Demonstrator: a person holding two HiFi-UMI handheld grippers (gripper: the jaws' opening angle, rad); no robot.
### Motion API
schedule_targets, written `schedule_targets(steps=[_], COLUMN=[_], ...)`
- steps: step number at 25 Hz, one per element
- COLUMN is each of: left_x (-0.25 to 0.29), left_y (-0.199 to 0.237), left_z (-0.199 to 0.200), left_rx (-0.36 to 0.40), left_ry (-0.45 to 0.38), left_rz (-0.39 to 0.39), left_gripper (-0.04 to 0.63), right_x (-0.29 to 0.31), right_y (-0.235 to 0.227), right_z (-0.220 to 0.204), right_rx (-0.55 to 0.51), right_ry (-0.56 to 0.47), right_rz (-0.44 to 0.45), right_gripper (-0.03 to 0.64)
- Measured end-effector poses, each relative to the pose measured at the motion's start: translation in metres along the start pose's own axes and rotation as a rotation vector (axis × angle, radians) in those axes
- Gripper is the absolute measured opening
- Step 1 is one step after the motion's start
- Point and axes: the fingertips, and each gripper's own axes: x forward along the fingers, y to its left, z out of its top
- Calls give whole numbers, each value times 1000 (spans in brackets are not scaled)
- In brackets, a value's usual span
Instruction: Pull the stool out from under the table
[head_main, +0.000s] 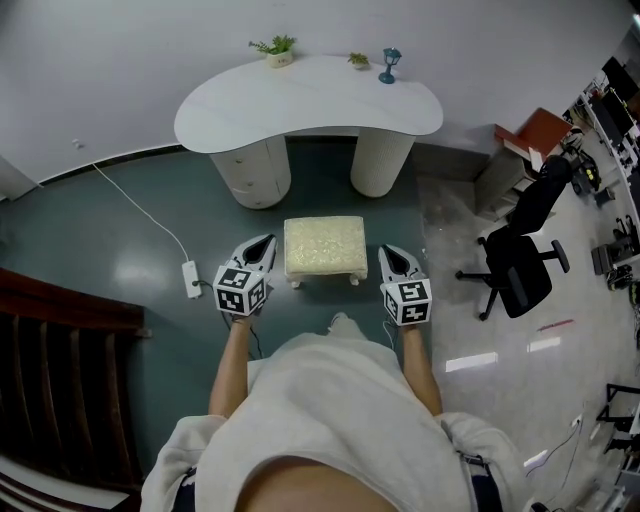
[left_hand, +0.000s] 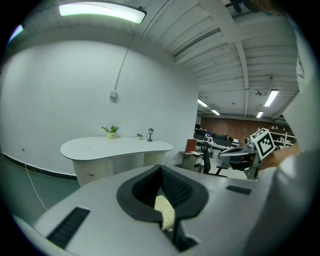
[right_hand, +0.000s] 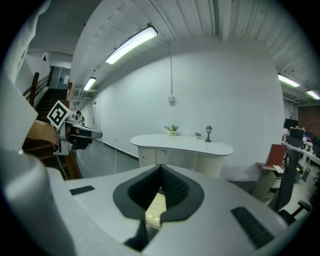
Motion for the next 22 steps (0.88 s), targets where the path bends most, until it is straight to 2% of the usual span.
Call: schedule_targets(steps=[16, 22], left_x=[13, 16], left_y=[-9, -16], left_z=[-18, -24], left_rx=[-13, 11], left_ry=[43, 60], left_rz=[-13, -18], left_gripper=[11, 11], right_x=[-2, -1], right_y=[1, 2], right_z=[-6, -9], right_rx=[-33, -41], right_ry=[39, 41], right_rz=[27, 31], right_gripper=[-4, -3])
